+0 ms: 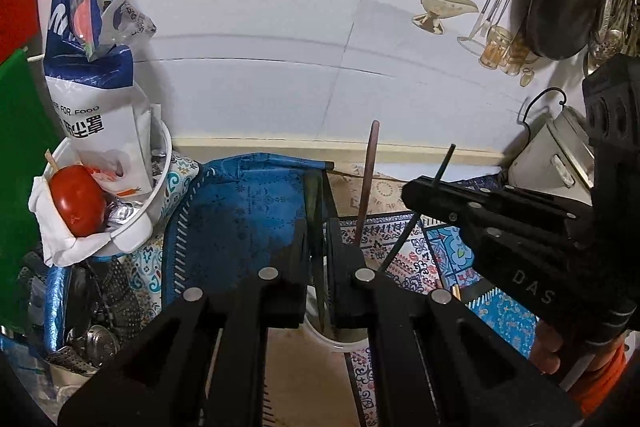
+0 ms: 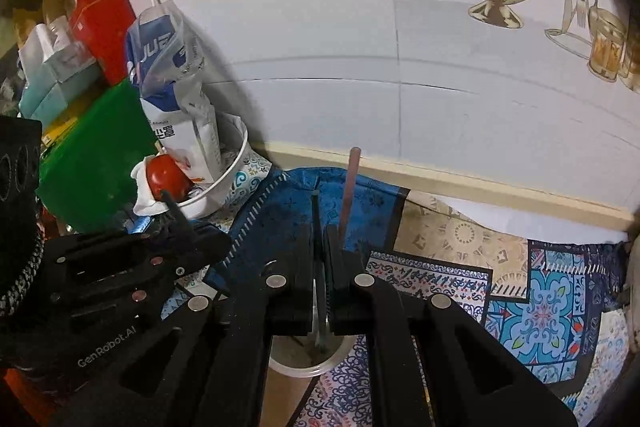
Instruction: Organize utensils
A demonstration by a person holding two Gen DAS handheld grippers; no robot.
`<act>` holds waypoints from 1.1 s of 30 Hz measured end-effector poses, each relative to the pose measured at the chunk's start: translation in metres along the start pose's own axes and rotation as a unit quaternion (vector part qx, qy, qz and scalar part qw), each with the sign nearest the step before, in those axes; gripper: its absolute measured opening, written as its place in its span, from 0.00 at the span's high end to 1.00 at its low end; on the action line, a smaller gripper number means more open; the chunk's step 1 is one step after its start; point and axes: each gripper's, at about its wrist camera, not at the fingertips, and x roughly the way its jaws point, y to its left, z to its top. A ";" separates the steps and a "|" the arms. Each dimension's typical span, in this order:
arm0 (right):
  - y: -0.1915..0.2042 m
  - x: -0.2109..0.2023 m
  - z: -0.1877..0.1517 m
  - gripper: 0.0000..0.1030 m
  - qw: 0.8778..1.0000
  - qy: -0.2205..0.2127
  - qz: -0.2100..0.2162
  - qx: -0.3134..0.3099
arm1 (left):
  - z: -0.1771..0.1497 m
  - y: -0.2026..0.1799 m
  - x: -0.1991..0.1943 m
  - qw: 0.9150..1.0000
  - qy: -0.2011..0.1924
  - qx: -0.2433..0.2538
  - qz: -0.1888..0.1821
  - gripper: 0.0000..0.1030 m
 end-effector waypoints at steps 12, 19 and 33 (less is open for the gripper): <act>-0.002 -0.023 -0.006 0.84 1.000 -0.011 -0.001 -0.002 | 0.002 -0.011 -0.020 1.000 -0.014 0.007 0.007 0.87; -0.007 -0.057 -0.015 0.83 0.999 -0.035 -0.014 -0.013 | 0.002 -0.033 -0.045 0.999 -0.038 0.024 0.013 0.75; -0.053 -0.122 -0.059 0.71 0.996 -0.064 -0.060 0.030 | -0.024 -0.101 -0.036 0.998 -0.004 0.052 -0.026 0.70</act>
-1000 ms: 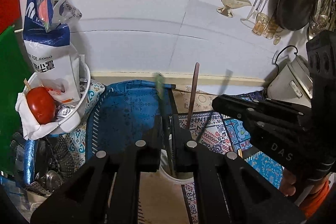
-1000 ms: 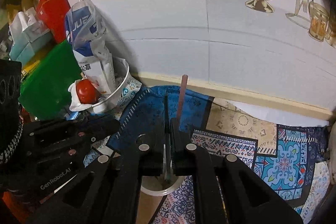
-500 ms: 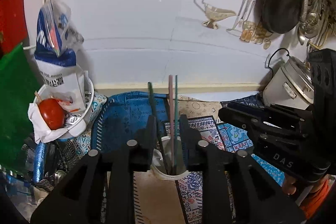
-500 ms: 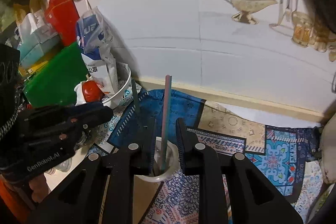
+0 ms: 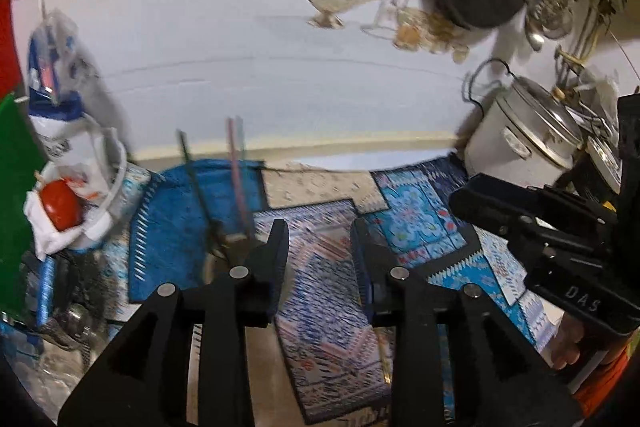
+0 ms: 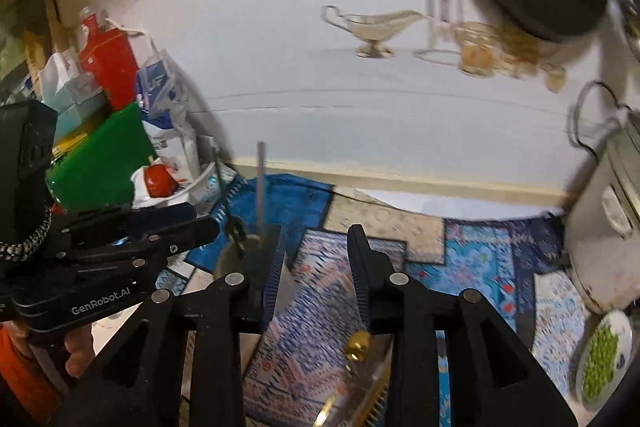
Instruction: Organize utensils
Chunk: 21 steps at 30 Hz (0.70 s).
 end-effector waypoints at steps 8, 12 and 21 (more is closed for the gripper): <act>-0.055 -0.007 -0.043 0.71 0.997 0.040 -0.054 0.047 | -0.030 -0.040 0.044 0.998 0.065 0.023 -0.016 0.70; -0.077 -0.004 -0.065 0.71 0.993 0.067 -0.069 0.070 | -0.052 -0.052 0.077 0.993 0.112 0.034 -0.012 0.70; -0.107 0.016 -0.112 0.71 0.982 0.133 -0.080 0.104 | -0.100 -0.060 0.136 0.978 0.202 0.052 0.000 0.70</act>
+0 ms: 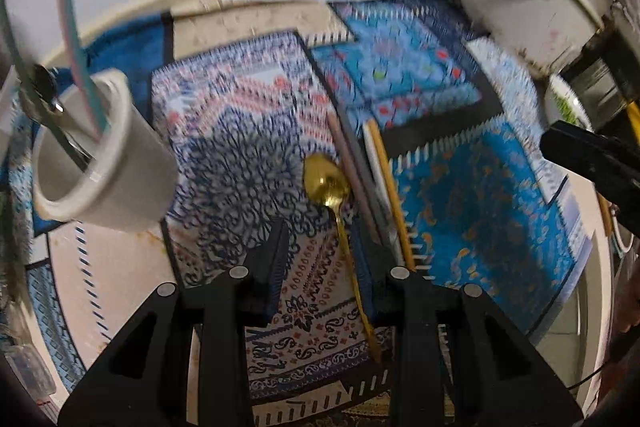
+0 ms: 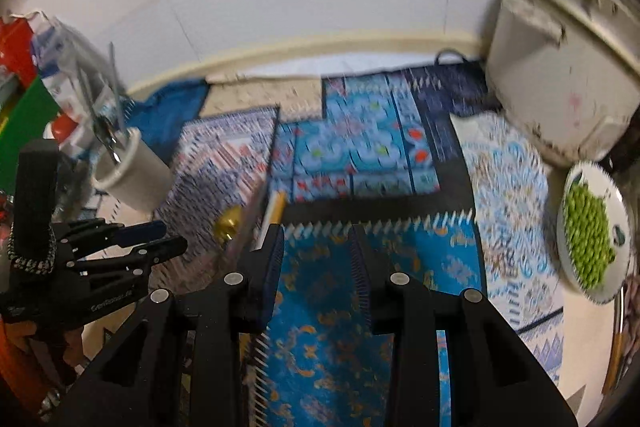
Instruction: Organize utensils
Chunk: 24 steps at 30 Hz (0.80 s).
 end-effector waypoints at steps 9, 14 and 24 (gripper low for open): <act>-0.005 0.021 -0.014 0.71 0.999 0.034 0.011 0.004 | 0.004 -0.005 0.031 0.999 0.037 -0.013 -0.017 0.79; -0.004 0.024 -0.014 0.71 0.999 0.040 0.016 0.001 | 0.009 -0.005 0.043 0.999 0.045 -0.020 -0.017 0.81; 0.002 0.030 -0.009 0.71 0.999 0.042 0.023 0.001 | 0.017 -0.006 0.049 0.999 0.030 -0.015 -0.006 0.89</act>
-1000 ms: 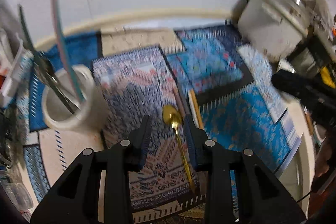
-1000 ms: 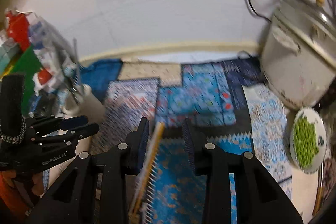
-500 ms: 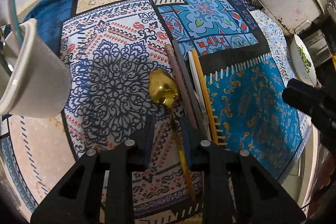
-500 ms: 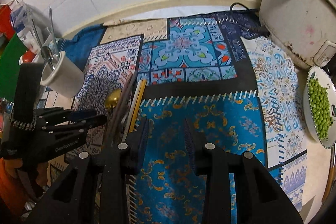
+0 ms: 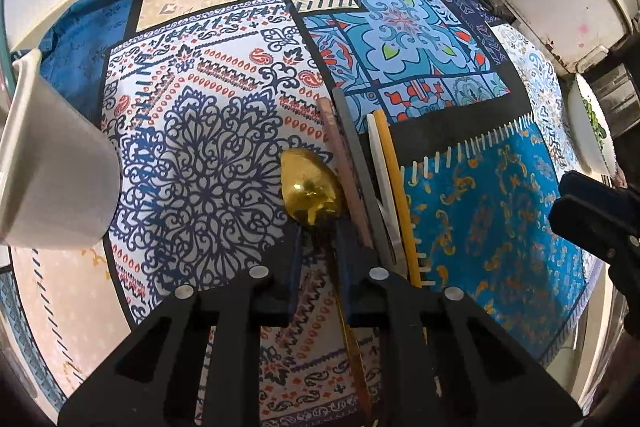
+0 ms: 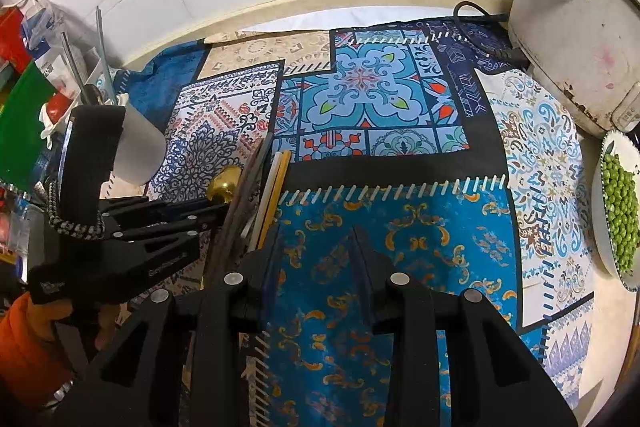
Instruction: Organize utensils
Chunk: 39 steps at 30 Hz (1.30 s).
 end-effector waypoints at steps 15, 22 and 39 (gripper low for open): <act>0.035 0.051 0.017 0.71 0.999 0.034 0.026 -0.010 | -0.005 0.042 -0.027 0.999 -0.019 -0.027 -0.023 0.98; 0.042 0.076 0.024 0.79 0.998 0.059 0.017 0.000 | -0.011 0.053 -0.049 0.998 -0.046 -0.024 -0.021 0.99; 0.059 0.094 0.033 0.91 0.996 0.076 -0.026 -0.030 | -0.011 0.053 -0.050 0.998 -0.058 -0.014 -0.032 0.99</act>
